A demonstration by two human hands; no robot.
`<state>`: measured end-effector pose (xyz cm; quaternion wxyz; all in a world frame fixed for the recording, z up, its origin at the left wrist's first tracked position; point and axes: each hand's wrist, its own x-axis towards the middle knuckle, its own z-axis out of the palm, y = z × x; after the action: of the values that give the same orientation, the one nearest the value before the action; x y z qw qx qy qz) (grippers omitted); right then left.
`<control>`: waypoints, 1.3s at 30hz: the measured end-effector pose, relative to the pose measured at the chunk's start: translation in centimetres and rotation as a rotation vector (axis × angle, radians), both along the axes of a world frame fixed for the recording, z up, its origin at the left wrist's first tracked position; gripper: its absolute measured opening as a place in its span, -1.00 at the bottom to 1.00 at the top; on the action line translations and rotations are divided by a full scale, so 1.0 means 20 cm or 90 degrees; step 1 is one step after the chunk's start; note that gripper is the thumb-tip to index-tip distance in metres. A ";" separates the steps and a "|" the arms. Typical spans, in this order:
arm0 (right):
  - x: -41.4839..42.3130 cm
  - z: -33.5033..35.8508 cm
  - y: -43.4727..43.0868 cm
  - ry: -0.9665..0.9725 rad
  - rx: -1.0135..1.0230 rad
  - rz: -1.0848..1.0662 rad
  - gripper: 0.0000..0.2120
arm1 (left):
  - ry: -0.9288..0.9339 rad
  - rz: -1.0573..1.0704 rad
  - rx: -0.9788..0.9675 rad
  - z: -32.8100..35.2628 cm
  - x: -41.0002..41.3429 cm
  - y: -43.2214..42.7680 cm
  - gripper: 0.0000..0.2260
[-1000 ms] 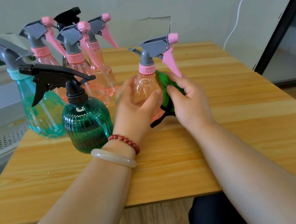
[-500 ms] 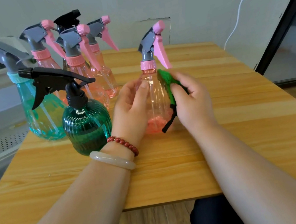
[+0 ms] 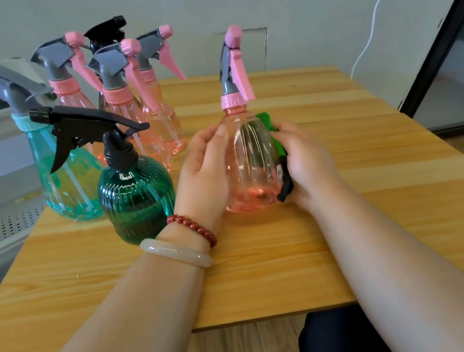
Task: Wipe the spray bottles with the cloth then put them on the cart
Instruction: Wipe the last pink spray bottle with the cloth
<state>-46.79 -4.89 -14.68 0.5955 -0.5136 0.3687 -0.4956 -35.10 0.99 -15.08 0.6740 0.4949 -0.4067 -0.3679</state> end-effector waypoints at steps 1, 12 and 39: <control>0.00 -0.01 -0.01 -0.024 0.014 0.023 -0.72 | 0.021 0.001 -0.002 -0.01 0.00 -0.01 -0.83; 0.03 -0.02 0.04 0.015 -0.183 -0.142 -0.74 | -0.112 0.047 -0.026 -0.03 0.00 -0.01 -0.80; 0.00 -0.06 0.07 0.157 -0.507 -0.069 -0.67 | 0.032 -0.024 -0.017 -0.03 0.01 -0.04 -0.55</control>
<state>-46.78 -3.42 -15.84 0.2746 -0.7392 0.2432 -0.5648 -34.84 0.19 -15.67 0.6835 0.4689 -0.4034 -0.3875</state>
